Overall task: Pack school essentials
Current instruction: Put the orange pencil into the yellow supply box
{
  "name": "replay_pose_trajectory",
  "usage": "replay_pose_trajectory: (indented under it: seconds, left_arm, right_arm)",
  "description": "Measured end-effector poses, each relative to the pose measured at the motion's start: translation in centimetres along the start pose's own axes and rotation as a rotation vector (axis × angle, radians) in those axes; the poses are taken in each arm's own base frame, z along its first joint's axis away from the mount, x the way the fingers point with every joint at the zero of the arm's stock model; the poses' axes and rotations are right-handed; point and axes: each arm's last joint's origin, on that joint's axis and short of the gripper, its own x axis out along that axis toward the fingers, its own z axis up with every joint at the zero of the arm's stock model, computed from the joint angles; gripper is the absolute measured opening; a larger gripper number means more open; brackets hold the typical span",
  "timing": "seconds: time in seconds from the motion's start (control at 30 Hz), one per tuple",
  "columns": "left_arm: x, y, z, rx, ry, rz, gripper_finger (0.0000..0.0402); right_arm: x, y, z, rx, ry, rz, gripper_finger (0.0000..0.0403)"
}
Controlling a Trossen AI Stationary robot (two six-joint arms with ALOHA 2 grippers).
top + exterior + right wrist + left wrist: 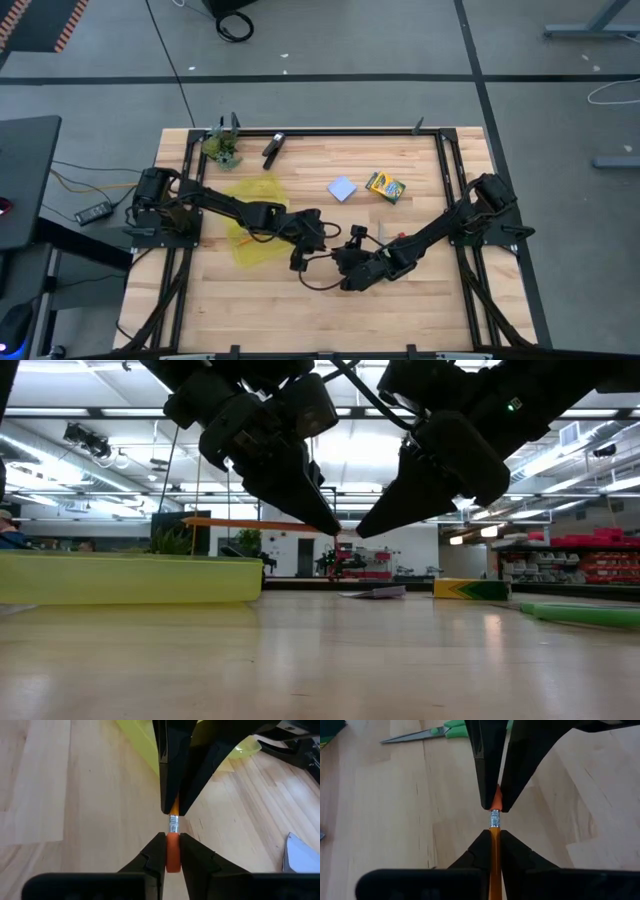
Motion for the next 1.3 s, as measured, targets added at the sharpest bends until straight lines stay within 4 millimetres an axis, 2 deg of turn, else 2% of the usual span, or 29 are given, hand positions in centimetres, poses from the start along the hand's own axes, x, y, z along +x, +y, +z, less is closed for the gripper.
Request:
replay_pose_trajectory:
  seconds: [0.7,0.83,1.1,1.3]
  left_arm:
    - [-0.01,-0.38,0.42,0.023,-0.036,-0.006,0.0025]
    - [-0.01,-0.38,0.39,0.023,-0.033,-0.006,0.0022]
    - [0.00,-0.38,0.35,0.023,-0.031,-0.007,0.0024]
    - [0.00,-0.39,0.30,0.022,-0.027,-0.007,0.0027]
  right_arm:
    - [0.02,0.06,0.28,0.011,-0.019,0.012,0.0080]
    - [0.02,0.06,0.26,0.006,-0.018,0.011,0.0106]
    - [0.02,0.06,0.24,0.009,-0.017,0.011,0.0186]
    - [0.01,0.06,0.23,0.008,-0.015,0.011,0.0219]
